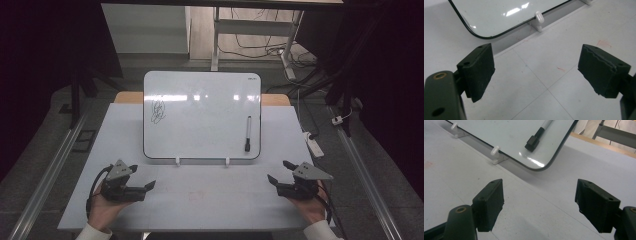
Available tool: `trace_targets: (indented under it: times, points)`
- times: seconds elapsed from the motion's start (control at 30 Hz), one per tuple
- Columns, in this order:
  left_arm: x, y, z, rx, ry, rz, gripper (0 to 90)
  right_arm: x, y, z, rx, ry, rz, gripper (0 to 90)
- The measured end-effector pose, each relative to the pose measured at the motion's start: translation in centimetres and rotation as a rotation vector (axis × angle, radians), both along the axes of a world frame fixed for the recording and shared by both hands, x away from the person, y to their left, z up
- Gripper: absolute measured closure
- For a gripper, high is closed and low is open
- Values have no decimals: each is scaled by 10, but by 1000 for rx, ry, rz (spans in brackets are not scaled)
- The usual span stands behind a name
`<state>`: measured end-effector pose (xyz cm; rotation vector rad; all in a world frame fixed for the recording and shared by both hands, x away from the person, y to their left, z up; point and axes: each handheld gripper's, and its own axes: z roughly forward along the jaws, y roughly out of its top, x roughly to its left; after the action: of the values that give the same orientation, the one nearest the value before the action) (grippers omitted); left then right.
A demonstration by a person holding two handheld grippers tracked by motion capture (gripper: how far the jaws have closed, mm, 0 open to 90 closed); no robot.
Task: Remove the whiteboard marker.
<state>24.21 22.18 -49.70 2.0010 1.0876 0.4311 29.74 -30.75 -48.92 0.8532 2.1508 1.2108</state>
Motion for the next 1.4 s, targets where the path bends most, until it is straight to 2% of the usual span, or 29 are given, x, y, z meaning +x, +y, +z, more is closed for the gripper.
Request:
trace_targets:
  times: [0.43, 0.63, 0.77, 0.9, 1.03, 1.07, 1.23, 1.3, 1.4]
  points:
    - [3, -2, 1, -8, 6, 15, 149, -2, 3, 2, 4, -14, -4, 240]
    - [5, -2, -1, 0, 9, 16, 150, -3, 9, 10, 7, -32, -16, 247]
    - [8, -1, -2, -2, 16, 17, 151, -1, 17, 22, 10, -40, -34, 263]
    - [10, -3, -3, 3, 15, 4, 151, 9, 35, 40, 11, -32, -77, 280]
    - [11, -5, -4, 12, 11, -6, 152, 19, 50, 49, 20, -21, -108, 292]
    - [12, -6, -5, 20, 11, -13, 152, 28, 61, 53, 25, -6, -133, 296]
    - [11, -9, -9, 46, 7, -27, 152, 50, 88, 58, 11, 15, -198, 301]
    - [11, -9, -9, 48, 3, -25, 152, 55, 92, 59, 10, 20, -212, 301]
    - [9, -7, -8, 41, -6, -24, 153, 71, 108, 59, -18, 12, -263, 330]
